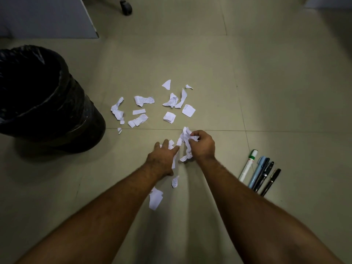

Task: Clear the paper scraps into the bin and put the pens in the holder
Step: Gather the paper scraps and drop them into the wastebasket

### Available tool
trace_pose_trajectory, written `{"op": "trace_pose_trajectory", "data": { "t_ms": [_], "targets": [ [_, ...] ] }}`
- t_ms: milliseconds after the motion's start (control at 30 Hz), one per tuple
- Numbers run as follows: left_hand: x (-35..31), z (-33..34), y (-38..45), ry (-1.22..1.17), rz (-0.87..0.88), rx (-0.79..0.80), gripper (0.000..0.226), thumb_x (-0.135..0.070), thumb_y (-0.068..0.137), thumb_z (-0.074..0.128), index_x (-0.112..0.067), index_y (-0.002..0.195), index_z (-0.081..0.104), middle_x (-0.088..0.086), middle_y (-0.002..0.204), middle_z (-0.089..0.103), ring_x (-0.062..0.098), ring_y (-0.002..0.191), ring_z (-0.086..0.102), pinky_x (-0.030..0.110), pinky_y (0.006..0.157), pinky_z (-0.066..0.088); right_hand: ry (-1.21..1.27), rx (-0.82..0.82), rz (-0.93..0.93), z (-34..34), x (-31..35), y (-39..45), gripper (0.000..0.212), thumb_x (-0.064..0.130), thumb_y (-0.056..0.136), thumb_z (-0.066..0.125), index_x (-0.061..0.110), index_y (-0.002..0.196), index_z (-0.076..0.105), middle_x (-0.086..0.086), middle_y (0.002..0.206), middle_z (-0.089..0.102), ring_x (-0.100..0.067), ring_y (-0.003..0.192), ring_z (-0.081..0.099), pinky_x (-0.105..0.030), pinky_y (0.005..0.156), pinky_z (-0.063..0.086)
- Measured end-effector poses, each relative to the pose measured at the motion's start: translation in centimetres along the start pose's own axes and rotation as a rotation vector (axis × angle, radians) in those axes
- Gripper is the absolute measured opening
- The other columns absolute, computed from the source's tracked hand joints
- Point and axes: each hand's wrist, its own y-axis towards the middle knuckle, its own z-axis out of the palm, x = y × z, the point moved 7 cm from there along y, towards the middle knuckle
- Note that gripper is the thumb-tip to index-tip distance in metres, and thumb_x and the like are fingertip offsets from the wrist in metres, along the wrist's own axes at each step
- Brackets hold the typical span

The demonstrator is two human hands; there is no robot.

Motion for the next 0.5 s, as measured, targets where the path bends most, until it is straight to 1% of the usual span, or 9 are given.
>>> {"op": "trace_pose_trajectory", "data": {
  "t_ms": [67,100,133,167,200,300,400,433,500],
  "targets": [
    [-0.1,-0.3,-0.4,0.007,0.026,-0.099,0.088,-0.044,0.074,0.078,-0.029,0.148,0.032,0.012,0.154,0.028,0.035,0.138,0.033,0.042,0.104,0.045,0.011,0.016,0.041,-0.2,-0.5,-0.3,0.011,0.007,0.080,0.067,0.015,0.088,0.070,0.004,0.084,0.065,-0.016,0.077,0.059,-0.015,0.063,0.037],
    [-0.2,-0.5,-0.6,-0.009,0.052,-0.171,0.069,-0.037,0.078,0.076,-0.024,0.139,0.045,0.012,0.143,0.042,0.032,0.127,0.045,0.037,0.097,0.047,0.029,0.029,0.059,-0.2,-0.7,-0.6,0.008,0.009,0.080,0.069,0.015,0.086,0.069,0.003,0.082,0.066,-0.016,0.074,0.059,-0.016,0.061,0.038],
    [-0.2,-0.6,-0.9,-0.022,0.067,-0.234,0.051,-0.031,0.081,0.072,-0.020,0.128,0.055,0.011,0.131,0.052,0.029,0.116,0.053,0.034,0.091,0.048,0.052,0.046,0.067,-0.2,-1.0,-1.0,0.006,0.011,0.080,0.071,0.015,0.083,0.068,0.002,0.081,0.067,-0.015,0.072,0.059,-0.017,0.062,0.040],
    [-0.2,-0.8,-1.2,-0.020,0.067,-0.275,0.039,-0.026,0.085,0.068,-0.017,0.122,0.059,0.011,0.122,0.056,0.028,0.108,0.057,0.033,0.086,0.048,0.072,0.067,0.072,-0.1,-0.9,-1.1,0.006,0.011,0.079,0.072,0.015,0.081,0.067,0.000,0.081,0.067,-0.015,0.071,0.059,-0.019,0.064,0.042],
    [-0.2,-0.6,-1.4,-0.014,0.064,-0.282,0.032,-0.023,0.088,0.064,-0.016,0.120,0.061,0.011,0.119,0.059,0.028,0.105,0.059,0.032,0.085,0.049,0.079,0.082,0.084,0.1,-1.1,-1.5,0.006,0.010,0.079,0.070,0.015,0.080,0.066,0.000,0.082,0.068,-0.015,0.072,0.059,-0.020,0.066,0.043],
    [0.0,-0.3,-1.8,0.006,0.066,-0.291,0.024,-0.015,0.091,0.056,-0.015,0.114,0.065,0.011,0.114,0.061,0.028,0.102,0.060,0.031,0.084,0.048,0.106,0.100,0.111,0.8,-1.3,-1.8,0.010,0.005,0.078,0.066,0.015,0.076,0.066,-0.001,0.082,0.069,-0.017,0.075,0.061,-0.022,0.072,0.045],
    [0.6,-0.5,-2.3,0.000,0.070,-0.303,0.022,-0.013,0.090,0.056,-0.012,0.110,0.065,0.012,0.112,0.061,0.028,0.100,0.061,0.032,0.082,0.046,0.130,0.118,0.113,1.5,-0.9,-1.9,0.013,0.005,0.076,0.067,0.017,0.072,0.065,-0.001,0.080,0.068,-0.017,0.075,0.061,-0.027,0.075,0.050],
    [1.1,-1.0,-2.5,-0.034,0.064,-0.309,0.023,-0.012,0.089,0.057,-0.012,0.110,0.065,0.013,0.113,0.061,0.028,0.101,0.061,0.032,0.083,0.045,0.136,0.122,0.112,1.8,-0.7,-1.9,0.016,0.004,0.076,0.067,0.018,0.070,0.064,0.000,0.079,0.068,-0.018,0.075,0.061,-0.029,0.078,0.051],
    [2.3,-2.9,-3.1,-0.203,0.018,-0.372,0.027,-0.009,0.087,0.059,-0.013,0.111,0.069,0.011,0.115,0.066,0.028,0.103,0.063,0.030,0.089,0.046,0.149,0.131,0.112,2.0,0.2,-1.9,0.022,0.001,0.075,0.065,0.022,0.068,0.063,-0.001,0.079,0.069,-0.020,0.077,0.064,-0.031,0.081,0.053]
  ]
}}
